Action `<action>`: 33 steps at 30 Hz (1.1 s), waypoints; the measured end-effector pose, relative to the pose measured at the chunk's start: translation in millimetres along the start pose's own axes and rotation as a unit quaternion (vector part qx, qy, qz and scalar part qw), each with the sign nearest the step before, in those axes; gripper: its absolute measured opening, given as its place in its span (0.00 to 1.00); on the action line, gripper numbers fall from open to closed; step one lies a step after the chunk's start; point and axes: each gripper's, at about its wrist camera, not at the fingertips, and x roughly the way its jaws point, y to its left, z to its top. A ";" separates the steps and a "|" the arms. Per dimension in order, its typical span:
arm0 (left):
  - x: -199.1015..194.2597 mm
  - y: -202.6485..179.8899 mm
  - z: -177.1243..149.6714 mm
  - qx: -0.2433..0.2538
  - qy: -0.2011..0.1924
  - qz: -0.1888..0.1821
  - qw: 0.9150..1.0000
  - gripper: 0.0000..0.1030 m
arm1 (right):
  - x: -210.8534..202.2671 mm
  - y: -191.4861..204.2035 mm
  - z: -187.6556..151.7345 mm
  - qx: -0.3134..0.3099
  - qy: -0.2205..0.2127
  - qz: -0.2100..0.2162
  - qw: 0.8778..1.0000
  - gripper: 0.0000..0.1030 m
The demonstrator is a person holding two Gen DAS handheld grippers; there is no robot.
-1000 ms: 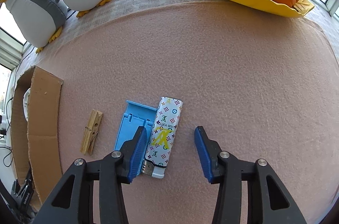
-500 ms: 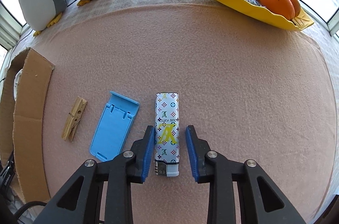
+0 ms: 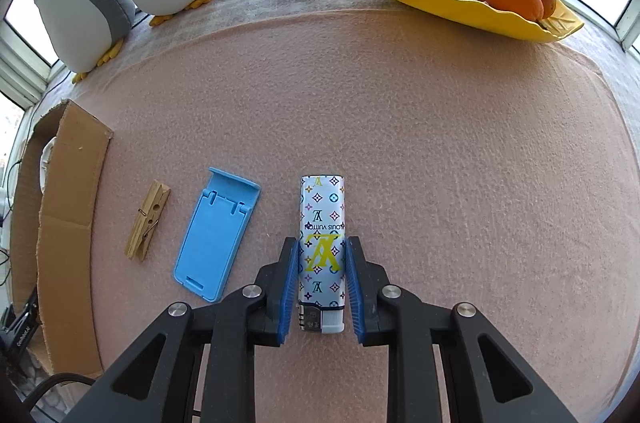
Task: Organize rigid objects
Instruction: 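Carry the patterned lighter into the box and open the right tool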
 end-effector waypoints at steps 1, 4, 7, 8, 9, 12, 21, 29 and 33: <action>-0.2 0.4 0.4 0.000 0.000 0.000 1.000 0.81 | -2.4 -1.7 -1.0 0.002 -0.004 0.001 1.000 0.20; -0.5 0.6 0.7 0.001 0.000 0.001 1.000 0.81 | -11.6 -1.9 -2.3 0.002 -0.016 0.001 1.000 0.20; -0.8 0.7 0.9 0.001 0.000 0.001 1.000 0.81 | -18.9 2.4 -0.8 -0.001 -0.025 0.004 1.000 0.20; -0.9 0.9 1.0 0.001 0.000 0.001 1.000 0.81 | -21.5 4.8 0.1 -0.005 -0.028 0.005 1.000 0.20; -1.0 1.1 1.1 0.001 0.000 0.001 1.000 0.81 | -24.1 7.9 1.1 -0.010 -0.031 0.004 0.999 0.20; -0.9 1.0 1.2 0.000 0.000 0.001 1.000 0.81 | -30.7 19.9 4.0 -0.025 -0.039 0.005 0.999 0.20; 0.5 1.2 1.5 -0.001 0.001 0.000 1.000 0.81 | -46.4 63.3 9.6 -0.072 -0.061 0.025 0.995 0.20; 0.5 1.2 1.4 -0.001 0.001 0.000 1.000 0.81 | -66.6 112.5 10.2 -0.117 -0.075 0.064 0.988 0.20; 0.5 1.0 1.4 -0.001 0.001 0.000 1.000 0.81 | -70.2 137.2 7.8 -0.138 -0.074 0.083 0.984 0.20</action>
